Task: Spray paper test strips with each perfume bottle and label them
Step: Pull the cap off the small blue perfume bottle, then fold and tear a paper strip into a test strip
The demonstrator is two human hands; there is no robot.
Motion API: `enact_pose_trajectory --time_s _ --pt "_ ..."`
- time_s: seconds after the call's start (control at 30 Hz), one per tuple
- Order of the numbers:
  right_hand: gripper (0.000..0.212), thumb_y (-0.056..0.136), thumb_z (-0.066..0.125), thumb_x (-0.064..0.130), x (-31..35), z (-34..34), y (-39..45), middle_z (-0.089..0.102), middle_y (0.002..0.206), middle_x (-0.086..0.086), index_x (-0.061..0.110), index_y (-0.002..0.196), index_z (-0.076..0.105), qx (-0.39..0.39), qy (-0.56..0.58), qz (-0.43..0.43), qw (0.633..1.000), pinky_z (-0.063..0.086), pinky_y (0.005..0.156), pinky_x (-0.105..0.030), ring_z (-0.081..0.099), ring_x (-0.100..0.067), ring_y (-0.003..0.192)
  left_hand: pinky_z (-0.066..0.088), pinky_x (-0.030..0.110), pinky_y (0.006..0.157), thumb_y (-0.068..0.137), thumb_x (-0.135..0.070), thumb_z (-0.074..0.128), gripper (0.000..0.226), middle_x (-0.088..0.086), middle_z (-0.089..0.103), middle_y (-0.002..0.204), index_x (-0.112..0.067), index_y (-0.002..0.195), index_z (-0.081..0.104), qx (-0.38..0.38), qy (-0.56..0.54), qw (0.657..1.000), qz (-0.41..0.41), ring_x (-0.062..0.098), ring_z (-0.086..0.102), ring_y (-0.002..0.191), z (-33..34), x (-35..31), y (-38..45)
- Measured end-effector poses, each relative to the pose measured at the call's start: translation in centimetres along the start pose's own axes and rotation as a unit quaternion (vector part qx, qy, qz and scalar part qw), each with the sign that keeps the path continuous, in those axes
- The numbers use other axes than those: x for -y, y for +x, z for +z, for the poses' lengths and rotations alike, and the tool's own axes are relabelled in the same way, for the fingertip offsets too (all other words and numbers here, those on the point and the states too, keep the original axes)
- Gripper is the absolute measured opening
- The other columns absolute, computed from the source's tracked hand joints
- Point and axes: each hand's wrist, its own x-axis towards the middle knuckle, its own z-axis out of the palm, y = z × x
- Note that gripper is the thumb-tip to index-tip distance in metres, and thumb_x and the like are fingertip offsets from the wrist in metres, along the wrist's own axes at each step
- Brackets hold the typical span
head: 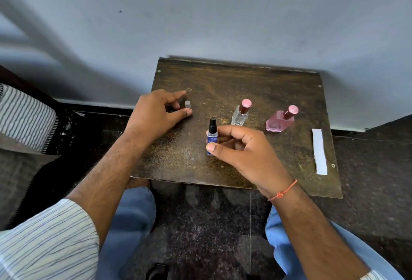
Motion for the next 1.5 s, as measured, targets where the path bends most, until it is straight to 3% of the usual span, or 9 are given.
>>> enact_pose_trajectory --time_s 0.1,0.23,0.33,0.5,0.67,0.8,1.1,1.3,1.5 --pt "0.031 0.09 0.087 0.011 -0.2 0.1 0.1 0.084 0.106 0.002 0.021 0.119 0.082 -0.006 -0.02 -0.008 1.0 0.063 0.09 -0.032 0.075 -0.011 0.09 0.043 0.007 0.088 0.083 -0.046 0.089 0.069 -0.016 0.071 0.104 -0.038 0.146 0.064 -0.018 -0.011 1.0 -0.002 -0.005 0.064 0.105 -1.5 -1.2 -0.6" --pt "0.031 0.089 0.088 0.021 -0.7 0.9 0.5 0.083 0.108 0.012 0.025 0.118 0.079 -0.022 -0.074 -0.027 0.997 0.062 0.081 -0.045 0.068 -0.022 0.076 0.037 0.0 0.065 0.086 -0.034 0.089 0.059 -0.019 0.073 0.109 -0.039 0.14 0.068 -0.005 -0.025 1.0 0.016 -0.016 0.055 0.064 -3.5 -3.3 -3.9" --pt "0.029 0.088 0.09 0.021 -0.7 1.5 0.8 0.083 0.105 0.013 0.025 0.114 0.079 -0.039 -0.088 -0.034 0.995 0.055 0.072 -0.021 0.069 -0.001 0.074 0.045 0.005 0.064 0.086 -0.031 0.089 0.056 -0.026 0.073 0.115 -0.041 0.137 0.069 0.017 -0.025 0.999 0.042 -0.004 0.058 0.058 -3.1 -4.0 -7.3" --pt "0.028 0.089 0.088 0.018 -0.4 2.6 1.8 0.082 0.101 0.018 0.026 0.116 0.082 -0.089 -0.153 -0.081 0.981 0.051 0.082 -0.008 0.075 0.008 0.093 0.059 0.017 0.072 0.086 -0.034 0.089 0.051 -0.018 0.08 0.097 -0.044 0.133 0.073 0.068 0.002 0.997 0.034 0.002 0.071 0.069 -1.3 -2.8 -7.8" --pt "0.028 0.09 0.087 0.018 -0.6 3.5 2.9 0.077 0.104 0.021 0.024 0.116 0.083 -0.135 -0.203 -0.12 0.962 0.048 0.087 -0.005 0.073 0.006 0.1 0.047 0.0 0.081 0.09 -0.025 0.086 0.038 -0.017 0.08 0.108 -0.035 0.126 0.079 0.05 -0.006 0.997 0.057 -0.021 0.064 0.083 -0.3 -1.9 -6.3" --pt "0.027 0.09 0.086 0.016 -0.9 4.4 3.9 0.078 0.113 0.012 0.02 0.116 0.083 -0.153 -0.232 -0.14 0.95 0.046 0.092 -0.004 0.07 0.002 0.106 0.055 0.016 0.088 0.094 -0.028 0.082 0.033 -0.015 0.081 0.11 -0.037 0.126 0.079 0.039 -0.001 0.998 0.059 -0.002 0.071 0.1 -0.3 -1.4 -5.3" --pt "0.032 0.092 0.083 0.014 -1.0 5.2 4.4 0.076 0.116 0.012 0.02 0.124 0.081 -0.155 -0.252 -0.147 0.944 0.046 0.095 -0.005 0.07 0.001 0.108 0.049 0.007 0.082 0.094 -0.03 0.081 0.031 -0.015 0.082 0.106 -0.039 0.124 0.079 0.027 0.0 0.997 0.07 -0.003 0.07 0.094 -0.3 -0.3 -4.7" --pt "0.044 0.092 0.083 0.007 -0.9 5.6 4.0 0.074 0.115 0.012 0.018 0.134 0.076 -0.146 -0.241 -0.143 0.949 0.044 0.092 -0.001 0.067 0.014 0.104 0.056 0.019 0.084 0.088 -0.039 0.087 0.038 -0.014 0.08 0.108 -0.033 0.124 0.08 0.037 0.029 0.996 0.073 -0.003 0.068 0.088 -1.0 -0.1 -4.7" --pt "0.047 0.09 0.083 0.011 -0.6 4.7 3.4 0.075 0.123 0.011 0.024 0.135 0.075 -0.141 -0.227 -0.125 0.956 0.061 0.094 -0.026 0.077 -0.004 0.1 0.047 0.015 0.051 0.078 -0.06 0.087 0.043 -0.011 0.066 0.058 -0.024 0.064 0.068 0.076 0.065 0.995 0.029 0.001 0.058 0.053 -3.6 -0.4 -4.4"
